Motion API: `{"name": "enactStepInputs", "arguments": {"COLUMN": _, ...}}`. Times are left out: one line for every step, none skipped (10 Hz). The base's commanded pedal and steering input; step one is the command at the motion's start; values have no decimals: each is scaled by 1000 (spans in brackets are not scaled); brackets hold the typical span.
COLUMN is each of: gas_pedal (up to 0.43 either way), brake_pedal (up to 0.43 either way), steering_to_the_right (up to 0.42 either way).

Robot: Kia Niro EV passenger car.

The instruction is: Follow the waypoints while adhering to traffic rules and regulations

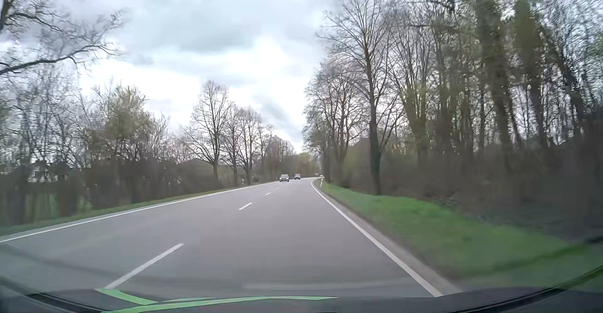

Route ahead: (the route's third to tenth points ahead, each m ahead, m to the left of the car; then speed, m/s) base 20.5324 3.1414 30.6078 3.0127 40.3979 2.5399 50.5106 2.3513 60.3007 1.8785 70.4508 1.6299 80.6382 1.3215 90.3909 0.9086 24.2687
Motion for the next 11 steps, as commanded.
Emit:
{"name": "enactStepInputs", "arguments": {"gas_pedal": 220, "brake_pedal": 0, "steering_to_the_right": 3}}
{"name": "enactStepInputs", "arguments": {"gas_pedal": 220, "brake_pedal": 0, "steering_to_the_right": 3}}
{"name": "enactStepInputs", "arguments": {"gas_pedal": 220, "brake_pedal": 0, "steering_to_the_right": 3}}
{"name": "enactStepInputs", "arguments": {"gas_pedal": 220, "brake_pedal": 0, "steering_to_the_right": 3}}
{"name": "enactStepInputs", "arguments": {"gas_pedal": 220, "brake_pedal": 0, "steering_to_the_right": 3}}
{"name": "enactStepInputs", "arguments": {"gas_pedal": 220, "brake_pedal": 0, "steering_to_the_right": 3}}
{"name": "enactStepInputs", "arguments": {"gas_pedal": 220, "brake_pedal": 0, "steering_to_the_right": 2}}
{"name": "enactStepInputs", "arguments": {"gas_pedal": 220, "brake_pedal": 0, "steering_to_the_right": 2}}
{"name": "enactStepInputs", "arguments": {"gas_pedal": 220, "brake_pedal": 0, "steering_to_the_right": 2}}
{"name": "enactStepInputs", "arguments": {"gas_pedal": 220, "brake_pedal": 0, "steering_to_the_right": 2}}
{"name": "enactStepInputs", "arguments": {"gas_pedal": 220, "brake_pedal": 0, "steering_to_the_right": 2}}
